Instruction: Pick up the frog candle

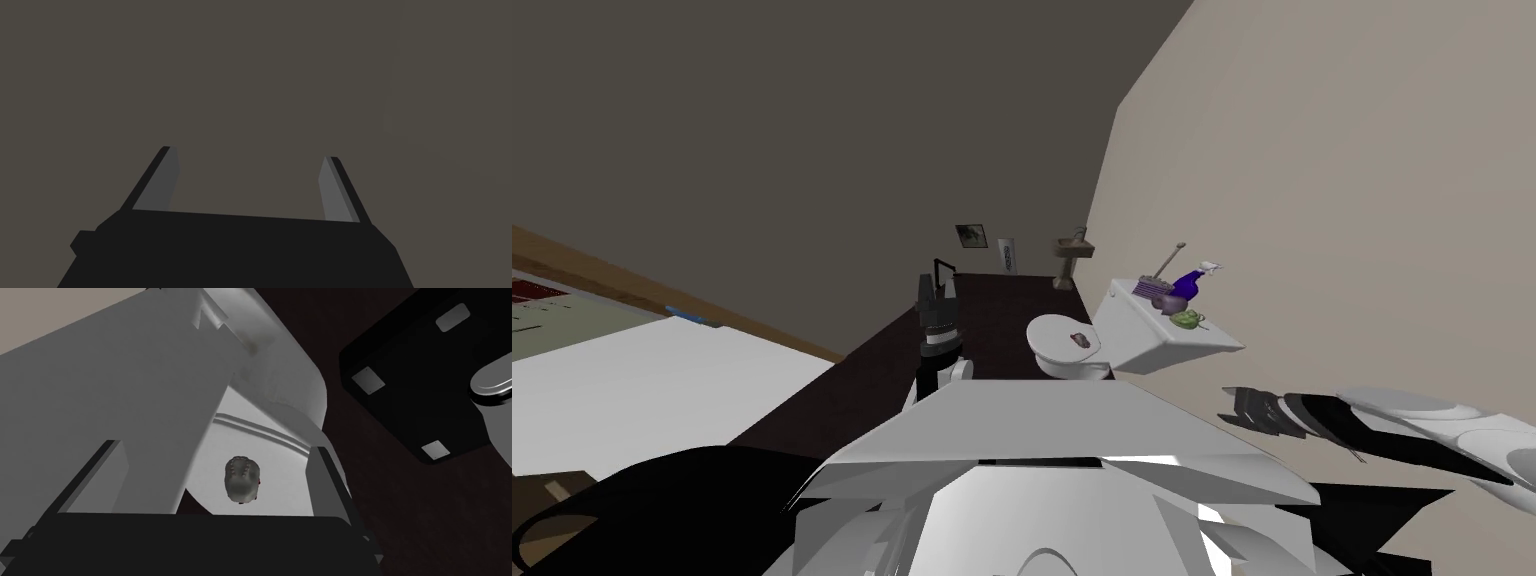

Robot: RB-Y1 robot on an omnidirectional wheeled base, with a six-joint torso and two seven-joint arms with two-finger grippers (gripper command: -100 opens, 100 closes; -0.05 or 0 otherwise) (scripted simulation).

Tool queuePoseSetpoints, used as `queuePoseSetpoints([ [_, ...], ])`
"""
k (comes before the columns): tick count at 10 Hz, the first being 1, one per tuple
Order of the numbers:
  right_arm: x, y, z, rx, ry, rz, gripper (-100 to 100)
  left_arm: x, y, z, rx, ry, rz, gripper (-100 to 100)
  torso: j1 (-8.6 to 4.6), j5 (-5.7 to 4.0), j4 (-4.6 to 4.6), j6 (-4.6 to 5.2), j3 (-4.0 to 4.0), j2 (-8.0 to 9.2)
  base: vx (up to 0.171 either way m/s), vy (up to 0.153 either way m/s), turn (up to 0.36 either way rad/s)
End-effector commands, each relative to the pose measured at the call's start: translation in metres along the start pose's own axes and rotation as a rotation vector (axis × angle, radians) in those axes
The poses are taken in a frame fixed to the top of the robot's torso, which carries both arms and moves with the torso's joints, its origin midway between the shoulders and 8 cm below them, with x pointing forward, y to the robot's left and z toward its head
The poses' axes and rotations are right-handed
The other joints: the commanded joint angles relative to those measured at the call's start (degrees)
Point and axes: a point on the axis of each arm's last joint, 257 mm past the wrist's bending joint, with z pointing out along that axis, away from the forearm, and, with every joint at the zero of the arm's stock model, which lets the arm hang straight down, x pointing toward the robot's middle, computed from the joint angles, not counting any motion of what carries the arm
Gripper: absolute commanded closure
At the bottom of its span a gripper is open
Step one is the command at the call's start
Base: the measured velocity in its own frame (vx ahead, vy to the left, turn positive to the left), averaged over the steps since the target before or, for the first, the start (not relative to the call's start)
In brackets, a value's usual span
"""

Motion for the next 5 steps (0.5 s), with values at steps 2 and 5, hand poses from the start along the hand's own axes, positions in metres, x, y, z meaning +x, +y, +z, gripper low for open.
queuePoseSetpoints([
  [2, 0.04, -0.039, -0.041, 0.075, 0.107, -0.033, -100, 0.0, 0.0, 0.0, 0.0, 0.0, 0.0, 0, -0.02, -0.01, 0.0, 0.05, 0.0, 0.0, 0.047, 0.063, 0.108],
  [5, 0.061, -0.066, -0.071, 0.127, 0.173, -0.054, -100, 0.0, 0.0, 0.0, 0.0, 0.0, 0.0, 0, 0.03, 0.0, -0.02, 0.0, -0.03, -0.06, 0.051, 0.062, 0.083],
])
